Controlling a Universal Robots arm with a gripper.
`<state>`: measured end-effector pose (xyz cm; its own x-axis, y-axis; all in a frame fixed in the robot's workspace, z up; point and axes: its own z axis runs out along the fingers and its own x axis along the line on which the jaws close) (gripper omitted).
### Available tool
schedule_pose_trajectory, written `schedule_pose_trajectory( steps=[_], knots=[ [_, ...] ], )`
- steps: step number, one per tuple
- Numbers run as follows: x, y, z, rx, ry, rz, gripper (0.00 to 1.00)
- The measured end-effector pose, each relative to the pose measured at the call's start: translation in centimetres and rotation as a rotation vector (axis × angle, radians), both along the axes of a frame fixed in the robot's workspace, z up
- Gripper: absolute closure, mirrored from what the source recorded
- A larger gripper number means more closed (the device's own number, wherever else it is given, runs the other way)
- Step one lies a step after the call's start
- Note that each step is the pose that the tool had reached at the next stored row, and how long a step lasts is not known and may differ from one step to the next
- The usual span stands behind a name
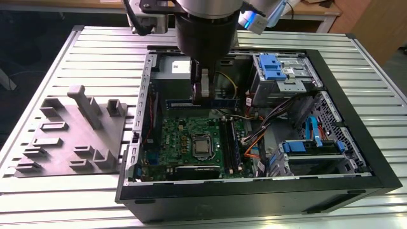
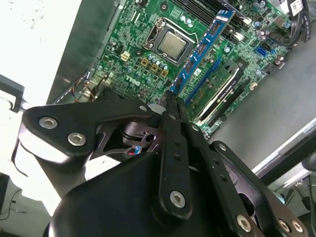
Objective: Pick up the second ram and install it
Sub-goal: 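Pick up the second ram and move it above second insertion slot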
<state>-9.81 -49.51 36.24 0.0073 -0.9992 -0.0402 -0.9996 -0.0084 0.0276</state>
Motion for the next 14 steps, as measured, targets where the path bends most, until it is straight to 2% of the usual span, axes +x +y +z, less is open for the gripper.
schedule_pose_trajectory(
  steps=[14],
  knots=[
    [0.5,0.0,-2.55,0.0,0.0006,0.0,0.88]
  ],
)
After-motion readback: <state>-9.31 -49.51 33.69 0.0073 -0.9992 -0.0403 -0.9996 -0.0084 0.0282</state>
